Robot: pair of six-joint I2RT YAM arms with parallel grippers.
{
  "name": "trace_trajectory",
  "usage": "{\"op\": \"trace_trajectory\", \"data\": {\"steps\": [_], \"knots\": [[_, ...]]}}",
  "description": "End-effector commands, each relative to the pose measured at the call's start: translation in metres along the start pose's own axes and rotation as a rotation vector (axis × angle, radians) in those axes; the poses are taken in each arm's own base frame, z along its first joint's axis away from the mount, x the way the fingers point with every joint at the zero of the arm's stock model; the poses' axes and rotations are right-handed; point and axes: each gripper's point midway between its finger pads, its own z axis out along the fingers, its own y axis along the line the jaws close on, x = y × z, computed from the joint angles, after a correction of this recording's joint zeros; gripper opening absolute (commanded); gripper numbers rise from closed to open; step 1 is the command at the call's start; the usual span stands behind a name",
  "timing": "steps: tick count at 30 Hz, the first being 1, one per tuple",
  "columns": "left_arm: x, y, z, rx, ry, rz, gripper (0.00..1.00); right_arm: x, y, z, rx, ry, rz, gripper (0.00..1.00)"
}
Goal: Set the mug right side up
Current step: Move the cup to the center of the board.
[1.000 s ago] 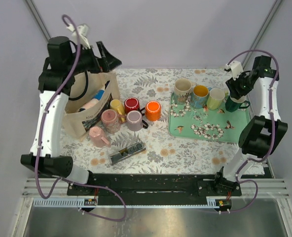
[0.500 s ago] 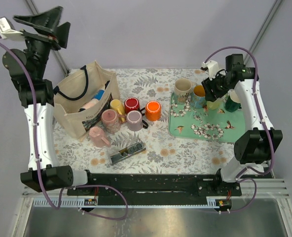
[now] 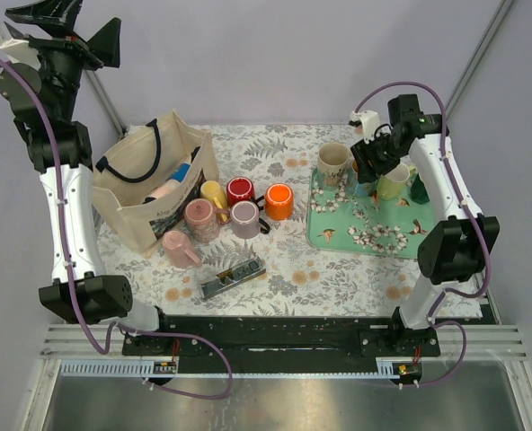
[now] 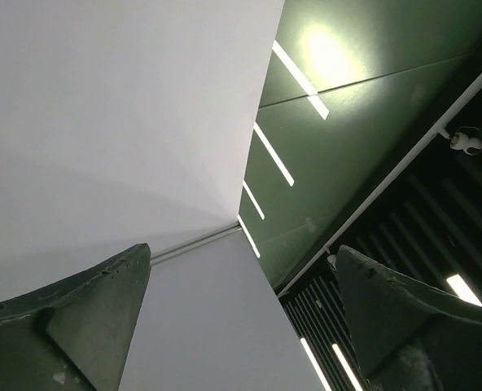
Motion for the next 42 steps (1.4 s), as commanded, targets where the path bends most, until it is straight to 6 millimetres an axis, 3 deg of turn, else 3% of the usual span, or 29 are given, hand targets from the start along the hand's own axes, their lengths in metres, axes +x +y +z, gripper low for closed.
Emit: {"op": "trace_trajectory", "data": {"steps": [1,4,6,8,10,12,15,17,19,21,26,30,33,36,38,42], "knots": [[0.002,-0.01,0.001,-0.03,-0.016,-0.124,0.99,-0.016,0.005,-0.005,-0.01,-0.046,0.012,0.6],[0.002,-0.001,0.0,-0.052,-0.012,-0.117,0.99,-0.023,0.016,-0.003,-0.037,-0.058,-0.015,0.59],[0.007,-0.004,-0.004,0.001,0.009,0.072,0.99,-0.03,0.029,-0.003,-0.065,-0.072,-0.063,0.59],[0.029,0.002,-0.012,0.069,0.115,0.356,0.99,-0.039,0.05,-0.002,-0.11,-0.092,-0.125,0.59],[0.066,0.02,-0.025,0.152,0.302,0.6,0.99,-0.046,0.074,0.003,-0.16,-0.105,-0.195,0.6],[0.088,0.067,-0.044,0.107,0.474,0.683,0.99,-0.046,0.101,0.01,-0.221,-0.098,-0.272,0.61],[0.084,0.153,-0.079,-0.133,0.567,0.702,0.99,-0.044,0.135,0.022,-0.297,-0.094,-0.371,0.63],[0.086,0.204,-0.118,-0.288,0.679,0.728,0.99,-0.043,0.155,0.029,-0.345,-0.111,-0.4,0.67],[0.081,0.235,-0.147,-0.42,0.722,0.786,0.99,-0.045,0.172,0.038,-0.376,-0.135,-0.431,0.73],[0.073,0.252,-0.171,-0.521,0.736,0.893,0.99,-0.046,0.187,0.045,-0.409,-0.158,-0.453,0.75],[0.055,0.27,-0.216,-0.678,0.778,1.169,0.99,-0.041,0.227,0.071,-0.481,-0.194,-0.518,0.74],[0.05,0.276,-0.236,-0.764,0.769,1.163,0.99,-0.034,0.252,0.092,-0.526,-0.205,-0.558,0.73],[0.065,0.281,-0.252,-0.725,0.842,1.122,0.99,-0.035,0.265,0.106,-0.54,-0.204,-0.552,0.72],[0.081,0.275,-0.268,-0.626,0.972,1.153,0.99,-0.043,0.271,0.118,-0.519,-0.202,-0.516,0.72],[0.087,0.275,-0.293,-0.603,1.116,1.209,0.98,-0.051,0.274,0.121,-0.52,-0.219,-0.492,0.71],[0.079,0.288,-0.351,-0.658,1.427,1.297,0.93,-0.059,0.275,0.124,-0.512,-0.241,-0.455,0.71]]}}
